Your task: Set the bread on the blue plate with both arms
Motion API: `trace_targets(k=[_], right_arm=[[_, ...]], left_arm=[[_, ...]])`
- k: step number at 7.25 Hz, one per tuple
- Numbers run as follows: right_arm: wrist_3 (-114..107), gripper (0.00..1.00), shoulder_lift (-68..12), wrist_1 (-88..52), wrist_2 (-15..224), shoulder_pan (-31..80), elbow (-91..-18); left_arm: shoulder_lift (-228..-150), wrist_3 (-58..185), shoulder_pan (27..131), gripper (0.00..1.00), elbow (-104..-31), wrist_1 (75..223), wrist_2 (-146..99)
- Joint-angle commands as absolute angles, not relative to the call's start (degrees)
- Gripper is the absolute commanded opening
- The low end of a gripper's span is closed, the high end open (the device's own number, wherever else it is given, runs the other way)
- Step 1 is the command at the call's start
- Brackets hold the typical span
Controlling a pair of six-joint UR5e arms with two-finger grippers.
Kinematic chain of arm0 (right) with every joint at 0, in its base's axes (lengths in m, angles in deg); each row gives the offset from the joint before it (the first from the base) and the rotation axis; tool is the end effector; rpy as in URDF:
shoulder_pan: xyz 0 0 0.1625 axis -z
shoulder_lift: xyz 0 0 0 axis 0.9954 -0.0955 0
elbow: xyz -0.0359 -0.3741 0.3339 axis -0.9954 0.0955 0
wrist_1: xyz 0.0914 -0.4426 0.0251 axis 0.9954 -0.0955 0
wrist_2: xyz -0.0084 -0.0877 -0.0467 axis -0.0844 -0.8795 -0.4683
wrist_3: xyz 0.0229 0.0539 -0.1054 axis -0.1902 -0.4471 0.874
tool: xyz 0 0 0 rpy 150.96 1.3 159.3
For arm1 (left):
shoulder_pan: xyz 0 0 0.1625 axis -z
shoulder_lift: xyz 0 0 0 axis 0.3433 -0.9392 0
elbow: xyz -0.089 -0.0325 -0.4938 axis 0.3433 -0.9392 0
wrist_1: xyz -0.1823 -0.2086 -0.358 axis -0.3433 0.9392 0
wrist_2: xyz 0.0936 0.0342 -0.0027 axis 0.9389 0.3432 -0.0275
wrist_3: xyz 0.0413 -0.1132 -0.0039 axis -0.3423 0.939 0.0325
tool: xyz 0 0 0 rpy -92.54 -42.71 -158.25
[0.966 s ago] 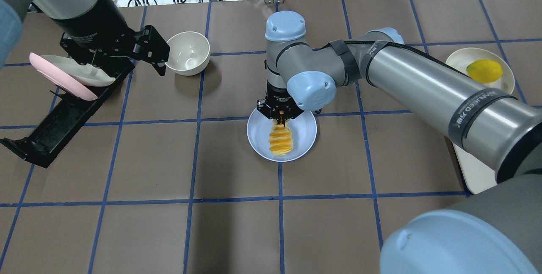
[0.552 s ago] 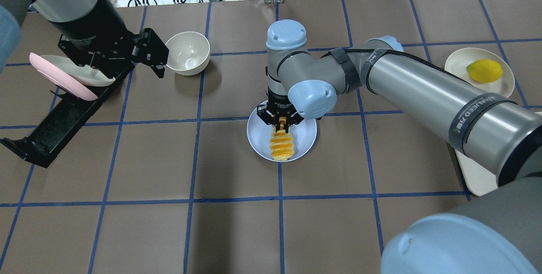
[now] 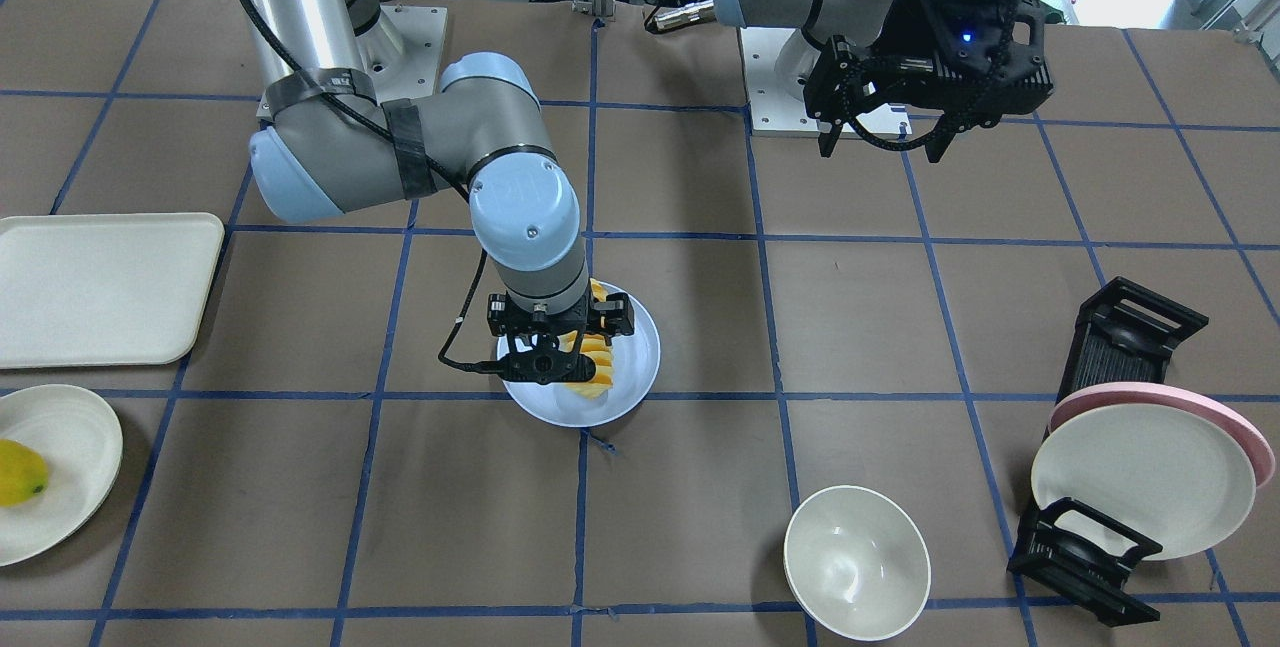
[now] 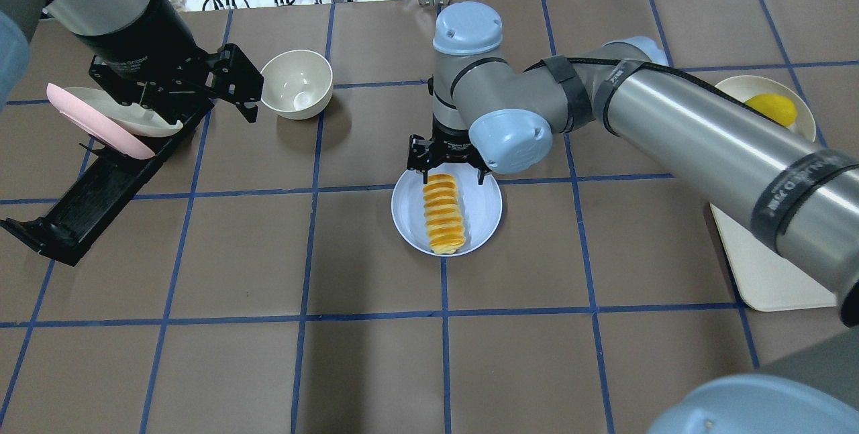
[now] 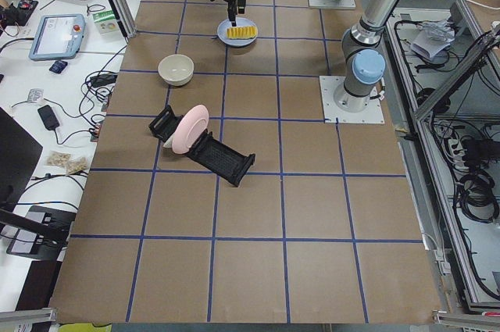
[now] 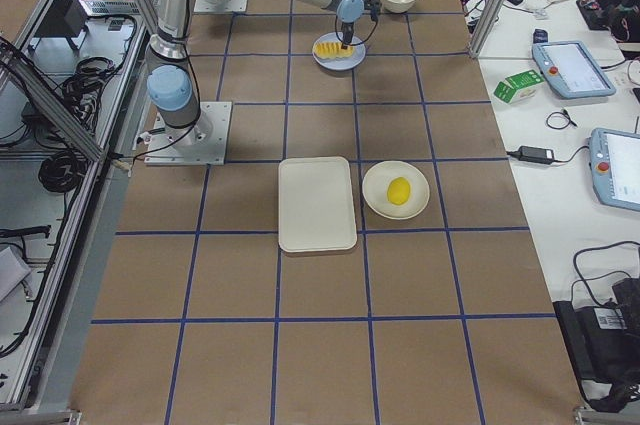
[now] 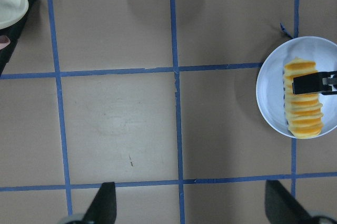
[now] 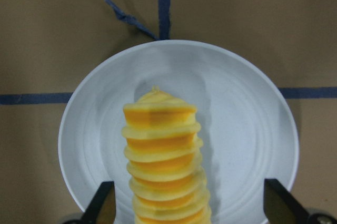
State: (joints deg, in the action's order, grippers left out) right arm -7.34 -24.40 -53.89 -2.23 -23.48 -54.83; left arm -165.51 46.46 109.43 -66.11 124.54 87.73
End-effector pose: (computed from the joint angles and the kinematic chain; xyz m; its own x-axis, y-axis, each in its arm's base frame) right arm 0.3491 -0.6010 0.2975 -0.9962 0.0453 -0.0743 0.0369 0.9932 0.1101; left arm -0.1285 -0.5055 0.5797 -0.9995 0.0304 0.0054 0.0302 0.9988 -0.0397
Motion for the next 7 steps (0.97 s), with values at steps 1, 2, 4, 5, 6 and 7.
trace_targets(k=[1,2,4,5,6,7], right_arm=[[-5.78,1.00,-32.17,-46.50,-2.54,-16.77,-54.79],[-1.85,1.00,-36.12,-43.33,-3.24,-13.08,-55.31],[4.06,1.00,-43.34,-35.00,-7.55,-9.19,-55.23],[4.52,1.00,-46.07,-32.42,-7.82,-8.21,-55.23],[4.52,1.00,-47.66,-30.92,-8.51,-7.42,-55.23],[4.52,1.00,-48.11,-30.47,-8.43,-5.76,-55.32]], left_arm=[[-165.36,46.46,109.38,1.00,-66.01,124.51,87.87],[-165.36,47.25,109.46,1.00,-65.58,124.51,88.05],[-166.76,47.52,109.38,1.00,-65.22,120.31,87.44],[-167.11,47.61,109.64,1.00,-65.13,120.29,87.43],[-167.20,47.61,109.64,1.00,-65.05,120.29,87.43],[-167.20,47.61,109.64,1.00,-65.05,120.29,87.43]])
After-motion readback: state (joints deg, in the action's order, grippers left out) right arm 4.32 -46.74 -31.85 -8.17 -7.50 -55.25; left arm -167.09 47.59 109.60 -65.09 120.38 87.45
